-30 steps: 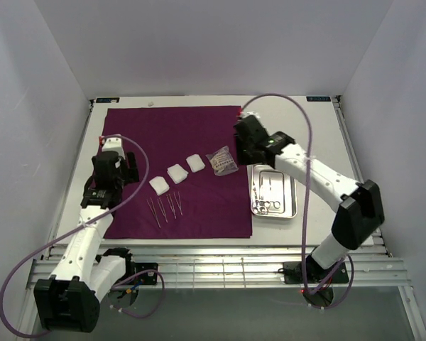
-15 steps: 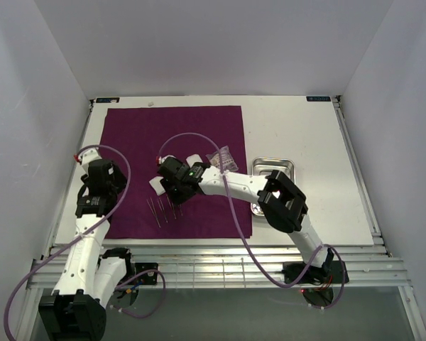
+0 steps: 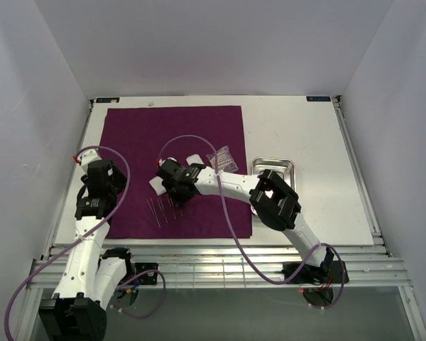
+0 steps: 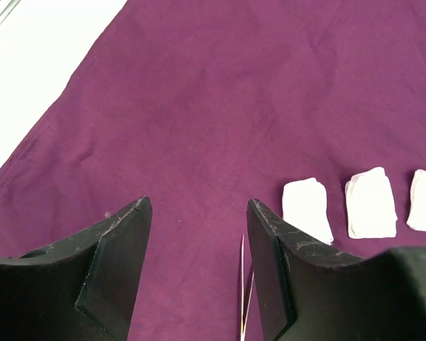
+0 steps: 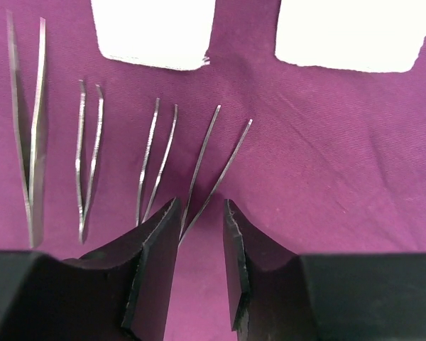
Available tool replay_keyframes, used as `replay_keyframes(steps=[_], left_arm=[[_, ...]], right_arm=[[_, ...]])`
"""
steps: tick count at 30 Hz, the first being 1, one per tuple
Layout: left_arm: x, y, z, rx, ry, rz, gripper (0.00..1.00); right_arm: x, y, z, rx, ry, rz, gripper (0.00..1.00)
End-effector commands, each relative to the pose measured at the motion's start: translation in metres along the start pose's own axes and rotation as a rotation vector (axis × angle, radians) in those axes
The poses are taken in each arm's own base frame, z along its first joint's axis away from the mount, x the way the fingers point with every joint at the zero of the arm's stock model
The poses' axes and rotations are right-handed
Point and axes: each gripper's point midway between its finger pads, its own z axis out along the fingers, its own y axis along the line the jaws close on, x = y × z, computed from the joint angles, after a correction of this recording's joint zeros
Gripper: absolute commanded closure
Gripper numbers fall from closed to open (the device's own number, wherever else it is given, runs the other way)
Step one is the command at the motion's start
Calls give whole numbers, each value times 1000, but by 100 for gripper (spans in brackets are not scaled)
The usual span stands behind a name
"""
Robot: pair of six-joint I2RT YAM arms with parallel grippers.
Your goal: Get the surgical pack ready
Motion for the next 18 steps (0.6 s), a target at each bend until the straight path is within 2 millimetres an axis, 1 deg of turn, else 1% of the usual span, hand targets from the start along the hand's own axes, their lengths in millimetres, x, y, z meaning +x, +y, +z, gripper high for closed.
replay_keyframes(steps=[1,3,7,11,18], left_arm=[[-2,-2,-1,19,-19,-15,33],[-1,-3,-1,25,-17,-13,33],[0,-4,-1,30,-17,-18,33],[0,-5,-1,34,-15,-18,34],[-1,-5,-1,40,-19,-18,34]], right_arm=[[-6,8,-2,-24,-7,-6,64],[-9,10,-5,-31,-19,-9,64],[-6,9,-2,-28,-14,-11,64],[4,7,9,-22,23,-13,66],[12,6,20,-12,59,-19,69]])
